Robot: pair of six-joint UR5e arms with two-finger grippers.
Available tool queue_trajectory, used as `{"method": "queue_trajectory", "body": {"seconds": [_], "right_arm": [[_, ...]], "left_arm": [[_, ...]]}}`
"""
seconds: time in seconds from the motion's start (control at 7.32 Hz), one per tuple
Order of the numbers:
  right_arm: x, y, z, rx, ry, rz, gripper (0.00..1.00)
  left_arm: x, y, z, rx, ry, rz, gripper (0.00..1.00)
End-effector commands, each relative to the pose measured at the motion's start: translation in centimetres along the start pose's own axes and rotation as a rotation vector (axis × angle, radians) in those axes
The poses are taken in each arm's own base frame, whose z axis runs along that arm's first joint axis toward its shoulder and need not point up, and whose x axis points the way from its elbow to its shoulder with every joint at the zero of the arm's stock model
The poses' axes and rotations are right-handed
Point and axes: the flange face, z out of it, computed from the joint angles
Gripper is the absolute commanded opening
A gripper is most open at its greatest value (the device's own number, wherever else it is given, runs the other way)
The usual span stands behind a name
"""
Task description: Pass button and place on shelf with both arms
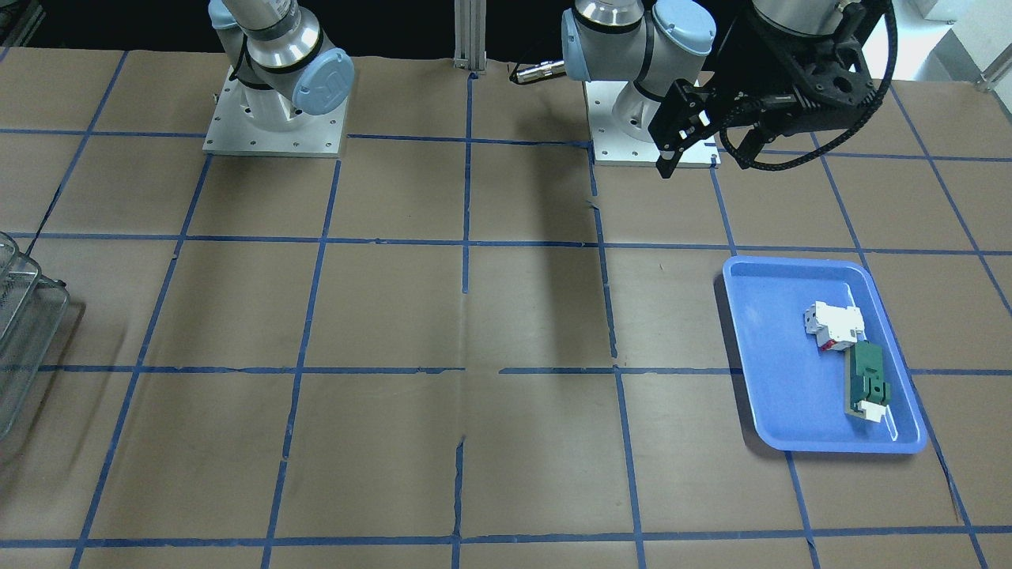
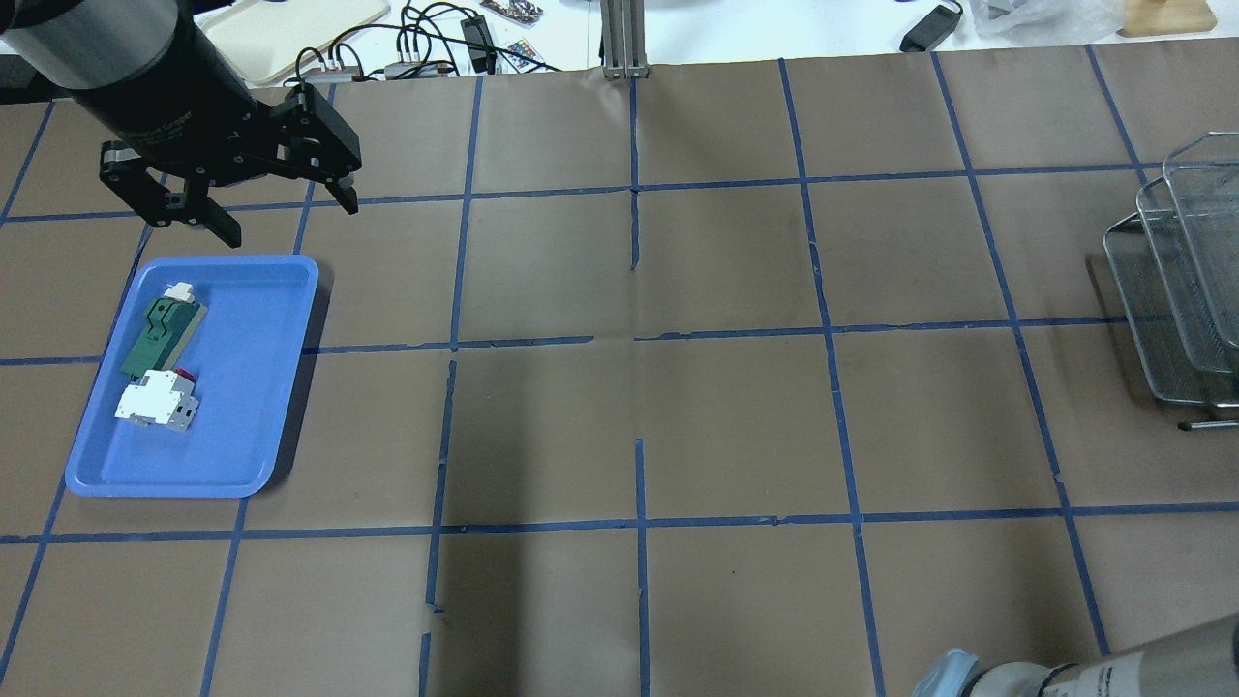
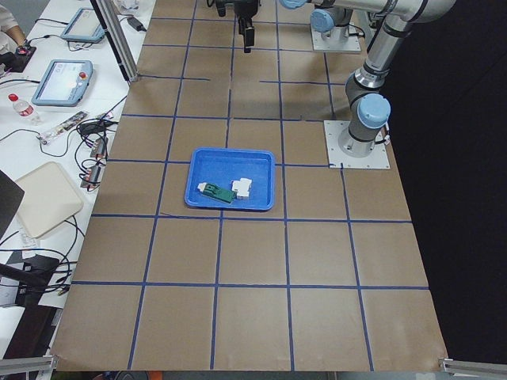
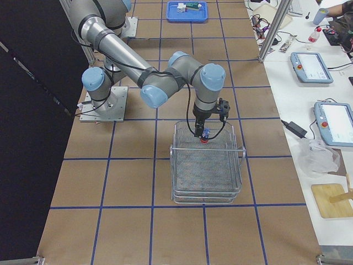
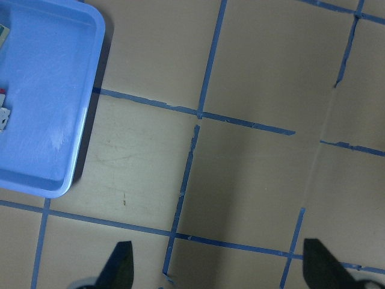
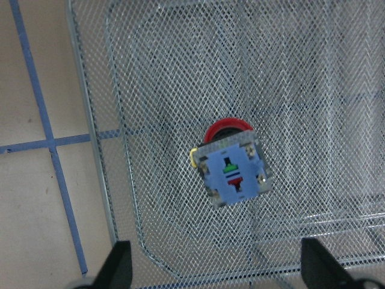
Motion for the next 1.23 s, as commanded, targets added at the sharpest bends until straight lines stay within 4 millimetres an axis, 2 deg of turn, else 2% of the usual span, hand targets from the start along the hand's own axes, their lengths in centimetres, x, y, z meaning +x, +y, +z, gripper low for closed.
{"method": "queue_trajectory", "body": {"seconds": [0.0,0.14,0.41,0.55,0.68,0.82,0.96,1.09], "right_arm": [[-3.9,3.4,-5.1,0.000,-0.015,-0.018,1.00],[-8.0,3.3,-6.0,-0.013,-0.018,-0.061,1.00],[-19.6,4.1,-7.8,-0.038,-0.011,0.022,1.00],[-25.5,6.5,-8.7,-0.058,-0.011,0.007,1.00],[-30.3,9.0,-8.6,-0.063,-0.001,0.059,1.00],[-35.5,11.9,-7.1,-0.075,0.016,0.061,1.00],[-38.9,13.9,-6.3,-0.037,0.020,0.071,1.00],[-39.6,14.4,-6.1,-0.016,0.016,0.064,1.00]], "left_arm": [[-0.1,0.0,-0.1,0.002,-0.001,0.008,1.00],[-0.1,-0.1,-0.1,0.003,0.001,0.010,1.00],[-0.4,-0.2,0.2,0.007,-0.059,0.048,1.00],[-0.2,-0.4,0.5,-0.001,-0.059,0.116,1.00],[-0.1,-0.4,0.6,-0.004,-0.056,0.130,1.00],[-0.2,-0.3,0.7,-0.007,-0.056,0.147,1.00],[-0.2,-0.3,0.7,-0.009,-0.056,0.165,1.00],[-0.2,-0.3,0.7,-0.011,-0.055,0.165,1.00]]}}
